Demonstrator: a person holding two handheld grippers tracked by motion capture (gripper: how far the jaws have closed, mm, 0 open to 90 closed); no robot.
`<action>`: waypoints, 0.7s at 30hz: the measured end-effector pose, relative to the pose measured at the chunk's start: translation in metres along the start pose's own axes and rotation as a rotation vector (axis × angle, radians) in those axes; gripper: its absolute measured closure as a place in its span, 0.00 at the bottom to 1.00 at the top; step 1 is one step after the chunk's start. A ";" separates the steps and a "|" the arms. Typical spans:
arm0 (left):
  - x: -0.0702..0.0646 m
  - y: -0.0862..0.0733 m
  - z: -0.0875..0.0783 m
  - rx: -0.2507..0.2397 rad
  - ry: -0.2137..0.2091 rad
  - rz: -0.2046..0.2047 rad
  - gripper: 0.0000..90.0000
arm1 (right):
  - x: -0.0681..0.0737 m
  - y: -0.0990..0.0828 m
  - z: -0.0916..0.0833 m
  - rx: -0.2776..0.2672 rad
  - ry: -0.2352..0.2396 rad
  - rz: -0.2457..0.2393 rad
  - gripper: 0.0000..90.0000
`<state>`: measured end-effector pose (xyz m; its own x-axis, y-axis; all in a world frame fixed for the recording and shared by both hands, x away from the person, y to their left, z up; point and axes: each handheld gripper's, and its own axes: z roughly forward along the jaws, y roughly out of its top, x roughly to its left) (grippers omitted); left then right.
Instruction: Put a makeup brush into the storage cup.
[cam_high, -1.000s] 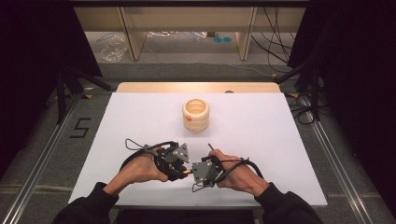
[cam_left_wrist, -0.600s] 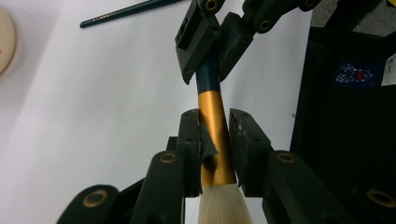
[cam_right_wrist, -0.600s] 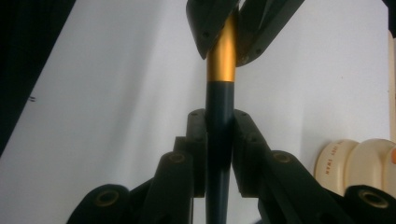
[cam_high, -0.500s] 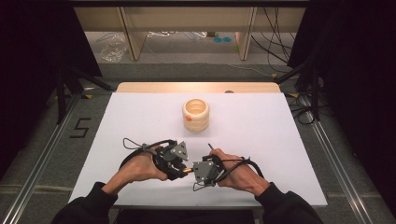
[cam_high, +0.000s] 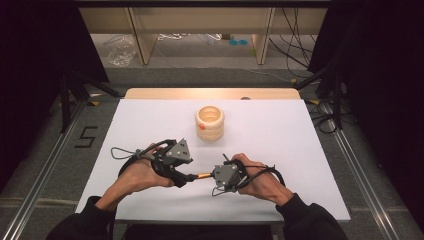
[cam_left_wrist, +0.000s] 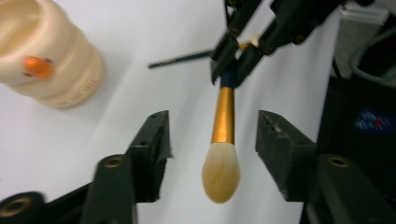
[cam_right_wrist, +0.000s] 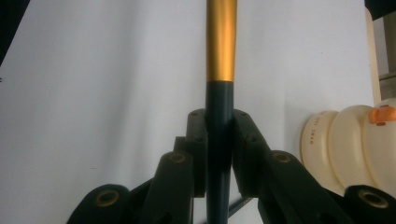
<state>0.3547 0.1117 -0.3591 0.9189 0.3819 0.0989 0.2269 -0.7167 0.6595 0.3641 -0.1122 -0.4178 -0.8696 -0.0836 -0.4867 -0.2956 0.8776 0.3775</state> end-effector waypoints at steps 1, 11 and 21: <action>0.000 0.000 0.000 0.000 0.000 0.000 0.48 | -0.001 -0.001 0.001 -0.022 -0.008 0.021 0.88; 0.000 -0.009 -0.025 -0.185 0.129 -0.090 0.36 | -0.015 -0.014 -0.006 -0.109 -0.025 0.108 0.88; 0.005 -0.032 -0.018 -0.289 0.181 -0.176 0.30 | -0.029 -0.030 -0.018 -0.203 -0.095 0.277 0.88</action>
<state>0.3460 0.1472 -0.3666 0.7962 0.5999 0.0783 0.2520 -0.4465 0.8586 0.3909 -0.1442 -0.4011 -0.8900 0.1968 -0.4112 -0.1346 0.7483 0.6495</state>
